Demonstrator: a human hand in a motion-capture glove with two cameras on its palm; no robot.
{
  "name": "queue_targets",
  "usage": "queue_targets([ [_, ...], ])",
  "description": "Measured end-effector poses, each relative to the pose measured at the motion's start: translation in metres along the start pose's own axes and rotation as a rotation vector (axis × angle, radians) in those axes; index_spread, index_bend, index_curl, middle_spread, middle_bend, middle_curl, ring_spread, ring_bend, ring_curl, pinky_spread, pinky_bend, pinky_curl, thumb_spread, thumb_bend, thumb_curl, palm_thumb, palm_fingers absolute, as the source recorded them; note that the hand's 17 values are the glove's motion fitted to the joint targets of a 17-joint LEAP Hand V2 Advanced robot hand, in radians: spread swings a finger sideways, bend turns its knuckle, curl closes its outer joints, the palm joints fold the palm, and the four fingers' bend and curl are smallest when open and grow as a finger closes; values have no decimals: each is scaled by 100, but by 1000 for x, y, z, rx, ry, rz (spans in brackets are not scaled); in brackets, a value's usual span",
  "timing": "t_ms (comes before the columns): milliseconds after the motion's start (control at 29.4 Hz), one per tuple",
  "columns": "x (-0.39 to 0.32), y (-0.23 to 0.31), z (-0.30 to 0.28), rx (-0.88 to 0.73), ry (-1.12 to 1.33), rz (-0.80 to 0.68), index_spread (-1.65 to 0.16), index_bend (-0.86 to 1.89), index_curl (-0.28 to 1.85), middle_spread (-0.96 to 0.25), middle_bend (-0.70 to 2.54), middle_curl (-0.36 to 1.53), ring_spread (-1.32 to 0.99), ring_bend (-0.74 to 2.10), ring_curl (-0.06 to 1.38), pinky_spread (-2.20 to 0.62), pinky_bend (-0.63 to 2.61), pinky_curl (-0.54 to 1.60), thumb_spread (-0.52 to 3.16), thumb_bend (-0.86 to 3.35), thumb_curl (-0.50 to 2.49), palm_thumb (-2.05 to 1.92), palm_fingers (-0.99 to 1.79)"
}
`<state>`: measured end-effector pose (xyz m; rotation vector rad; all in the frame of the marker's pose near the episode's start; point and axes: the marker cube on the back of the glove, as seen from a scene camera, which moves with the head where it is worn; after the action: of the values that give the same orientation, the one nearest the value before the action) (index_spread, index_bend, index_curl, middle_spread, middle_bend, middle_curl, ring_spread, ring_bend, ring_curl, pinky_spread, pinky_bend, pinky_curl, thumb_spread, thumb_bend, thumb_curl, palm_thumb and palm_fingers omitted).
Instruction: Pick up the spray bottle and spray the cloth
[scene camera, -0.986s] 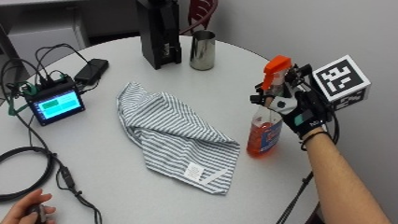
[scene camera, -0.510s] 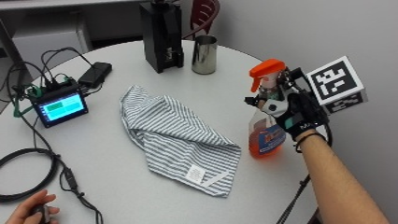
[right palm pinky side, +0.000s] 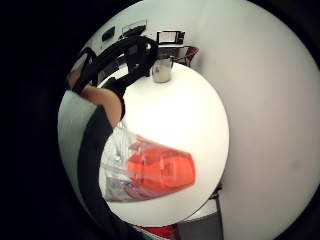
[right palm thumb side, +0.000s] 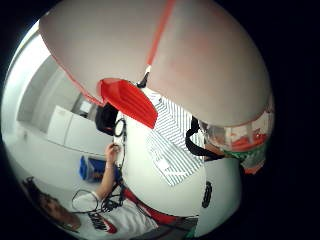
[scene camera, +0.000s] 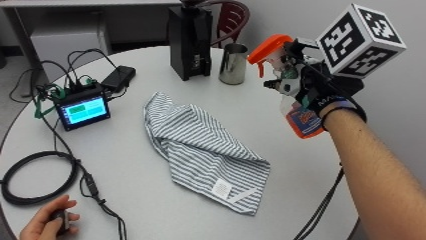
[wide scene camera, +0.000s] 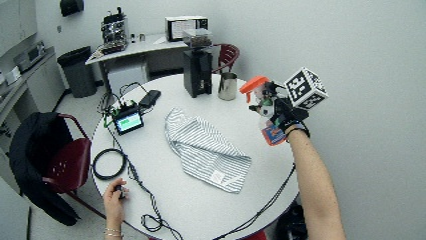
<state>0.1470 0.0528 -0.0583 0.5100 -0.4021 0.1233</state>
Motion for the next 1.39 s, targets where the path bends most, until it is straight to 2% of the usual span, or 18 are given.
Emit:
queue_targets([
  [102, -8, 0, 2, -8, 151, -9, -25, 14, 35, -13, 42, 48, -14, 56, 44, -8, 30, 39, 71, -3, 54, 98, 118],
  [204, -8, 12, 26, -75, 258, -17, -25, 14, 36, -13, 42, 48, -14, 57, 44, -8, 30, 39, 70, -3, 55, 98, 118],
  [374, 19, 33, 54, -180, 285, 26, -25, 14, 36, -13, 43, 49, -14, 57, 44, -9, 30, 39, 70, -3, 56, 98, 118],
  [476, 29, 28, 35, -168, 322, 38, -24, 14, 37, -13, 43, 49, -14, 57, 44, -9, 29, 39, 70, -3, 56, 98, 117],
  [714, 8, -4, -42, -32, 451, -3, -24, 13, 37, -13, 44, 50, -14, 58, 45, -9, 29, 39, 70, -3, 57, 98, 117],
  [782, 3, 0, -32, -48, 476, -12, -24, 13, 37, -13, 45, 50, -14, 59, 45, -10, 29, 39, 69, -3, 57, 98, 117],
  [952, 17, 27, 34, -189, 482, 8, -24, 13, 37, -13, 45, 51, -14, 59, 45, -10, 29, 39, 68, -3, 58, 99, 117],
  [1020, 21, 30, 41, -212, 475, 16, -24, 13, 37, -14, 45, 51, -14, 59, 45, -10, 29, 39, 68, -3, 58, 99, 117],
  [1258, -8, -9, -33, -56, 567, -28, -24, 13, 37, -14, 45, 51, -15, 60, 45, -10, 29, 40, 68, -3, 59, 99, 116],
  [1394, -21, -10, -30, -49, 577, -47, -24, 14, 38, -14, 45, 51, -15, 60, 46, -10, 29, 40, 67, -3, 59, 99, 116],
])
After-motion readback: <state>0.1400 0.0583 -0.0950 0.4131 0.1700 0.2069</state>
